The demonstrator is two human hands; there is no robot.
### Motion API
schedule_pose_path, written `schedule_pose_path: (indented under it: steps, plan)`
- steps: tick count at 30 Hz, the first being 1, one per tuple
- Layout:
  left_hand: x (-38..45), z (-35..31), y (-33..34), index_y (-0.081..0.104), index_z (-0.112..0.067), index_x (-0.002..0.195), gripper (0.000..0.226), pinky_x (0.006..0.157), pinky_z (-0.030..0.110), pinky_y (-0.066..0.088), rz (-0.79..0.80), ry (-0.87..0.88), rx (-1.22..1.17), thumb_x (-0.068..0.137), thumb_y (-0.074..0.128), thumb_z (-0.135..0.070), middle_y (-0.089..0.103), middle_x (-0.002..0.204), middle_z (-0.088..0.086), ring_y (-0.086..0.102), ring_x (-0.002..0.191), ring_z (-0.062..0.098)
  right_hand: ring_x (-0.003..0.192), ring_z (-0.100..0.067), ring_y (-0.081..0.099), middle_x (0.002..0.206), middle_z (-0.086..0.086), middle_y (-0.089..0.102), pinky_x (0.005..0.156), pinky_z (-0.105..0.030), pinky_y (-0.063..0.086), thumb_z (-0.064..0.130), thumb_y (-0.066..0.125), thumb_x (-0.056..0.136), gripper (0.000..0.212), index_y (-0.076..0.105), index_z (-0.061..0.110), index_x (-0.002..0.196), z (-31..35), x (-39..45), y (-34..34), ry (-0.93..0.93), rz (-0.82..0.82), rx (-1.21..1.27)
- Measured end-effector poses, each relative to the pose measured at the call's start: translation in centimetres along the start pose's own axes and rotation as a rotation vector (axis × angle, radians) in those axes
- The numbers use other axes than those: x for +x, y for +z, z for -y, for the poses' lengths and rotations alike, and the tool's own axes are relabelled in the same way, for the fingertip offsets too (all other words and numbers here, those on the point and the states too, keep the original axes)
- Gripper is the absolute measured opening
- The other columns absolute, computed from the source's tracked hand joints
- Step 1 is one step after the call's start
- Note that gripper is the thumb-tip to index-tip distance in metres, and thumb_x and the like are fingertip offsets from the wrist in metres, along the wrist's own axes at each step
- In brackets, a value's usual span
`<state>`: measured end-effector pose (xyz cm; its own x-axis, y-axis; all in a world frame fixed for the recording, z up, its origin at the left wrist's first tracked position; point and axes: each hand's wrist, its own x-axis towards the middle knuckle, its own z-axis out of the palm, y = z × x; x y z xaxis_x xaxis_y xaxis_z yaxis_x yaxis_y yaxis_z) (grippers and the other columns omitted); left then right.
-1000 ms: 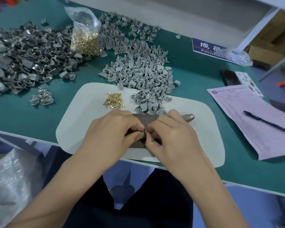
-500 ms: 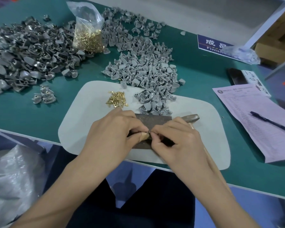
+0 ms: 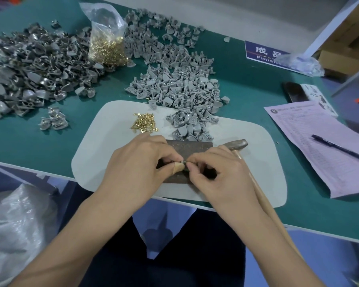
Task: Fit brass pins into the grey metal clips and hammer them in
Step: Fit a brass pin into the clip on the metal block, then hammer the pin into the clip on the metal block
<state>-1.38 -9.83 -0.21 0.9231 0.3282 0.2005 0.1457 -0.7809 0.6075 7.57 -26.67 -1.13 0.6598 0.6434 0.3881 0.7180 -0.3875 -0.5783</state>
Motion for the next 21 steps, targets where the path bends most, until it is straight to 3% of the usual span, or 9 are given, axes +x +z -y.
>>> schedule_pose_path:
  steps: [3, 5, 6, 9, 12, 15, 18, 21]
  plan:
    - [-0.2, 0.2, 0.2, 0.073, -0.044, 0.085, 0.008, 0.064, 0.029, 0.046, -0.016, -0.004, -0.007, 0.082, 0.075, -0.051, 0.062, 0.082, -0.02, 0.05, 0.087, 0.004, 0.078, -0.01, 0.058, 0.083, 0.011, 0.068, 0.072, -0.018, 0.041, 0.022, 0.075, 0.091, 0.007, 0.077, 0.026, 0.097, -1.4, -0.8, -1.0, 0.134, -0.146, 0.192]
    - [-0.3, 0.2, 0.4, 0.074, -0.044, 0.085, 0.005, 0.064, 0.03, 0.046, -0.025, -0.007, -0.03, 0.082, 0.075, -0.048, 0.062, 0.082, -0.02, 0.051, 0.086, 0.005, 0.079, -0.009, 0.059, 0.086, 0.013, 0.066, 0.07, -0.023, 0.041, 0.026, 0.067, 0.097, 0.006, 0.071, 0.031, 0.096, -3.2, -1.4, -2.1, 0.246, -0.27, 0.083]
    - [-0.4, 0.1, 0.5, 0.075, -0.044, 0.086, 0.004, 0.064, 0.03, 0.047, -0.027, -0.007, -0.037, 0.083, 0.075, -0.047, 0.062, 0.083, -0.02, 0.051, 0.085, 0.005, 0.082, -0.008, 0.057, 0.088, 0.013, 0.063, 0.07, -0.026, 0.04, 0.031, 0.065, 0.098, 0.002, 0.067, 0.031, 0.097, -4.2, -1.7, -2.7, 0.328, -0.255, -0.065]
    - [-0.6, 0.1, 0.6, 0.076, -0.043, 0.089, 0.007, 0.065, 0.032, 0.048, -0.023, 0.001, -0.018, 0.085, 0.072, -0.047, 0.062, 0.085, -0.02, 0.052, 0.085, 0.005, 0.1, -0.026, 0.055, 0.102, -0.001, 0.058, 0.076, -0.041, 0.045, 0.046, 0.065, 0.094, 0.031, 0.058, 0.021, 0.11, -6.0, -2.6, -3.3, 0.606, -0.019, -0.415]
    - [-0.6, -0.2, 0.5, 0.075, -0.043, 0.092, 0.008, 0.062, 0.031, 0.047, -0.037, 0.025, 0.054, 0.087, 0.071, -0.047, 0.06, 0.085, -0.021, 0.051, 0.087, 0.004, 0.103, -0.035, 0.055, 0.111, -0.009, 0.056, 0.078, -0.045, 0.043, 0.039, 0.055, 0.102, 0.031, 0.055, 0.011, 0.114, -5.7, -2.3, -3.5, 0.6, 0.087, -0.474]
    - [-0.4, -0.5, 0.5, 0.075, -0.043, 0.092, 0.007, 0.062, 0.03, 0.046, -0.053, 0.041, 0.091, 0.086, 0.072, -0.046, 0.06, 0.084, -0.021, 0.05, 0.088, 0.005, 0.088, -0.036, 0.058, 0.111, -0.006, 0.053, 0.067, -0.043, 0.041, 0.041, 0.039, 0.107, 0.029, 0.053, 0.015, 0.111, -5.2, -1.7, -4.7, 0.579, 0.091, -0.553]
    - [-0.3, -0.4, 0.5, 0.075, -0.043, 0.089, 0.004, 0.062, 0.032, 0.048, -0.055, 0.05, 0.103, 0.085, 0.074, -0.045, 0.061, 0.083, -0.02, 0.05, 0.088, 0.007, 0.064, -0.016, 0.056, 0.09, 0.012, 0.065, 0.056, -0.033, 0.039, 0.04, 0.03, 0.108, 0.034, 0.056, 0.026, 0.092, -4.1, -2.0, -6.0, 0.529, 0.021, -0.225]
    - [0.0, -0.4, 0.4, 0.073, -0.044, 0.088, 0.004, 0.061, 0.031, 0.047, -0.047, 0.067, 0.122, 0.085, 0.073, -0.047, 0.061, 0.084, -0.021, 0.049, 0.088, 0.006, 0.05, -0.007, 0.045, 0.07, 0.016, 0.062, 0.05, -0.016, 0.036, 0.045, 0.043, 0.106, 0.032, 0.064, 0.029, 0.088, -1.7, -2.4, -6.6, 0.466, 0.008, 0.2]
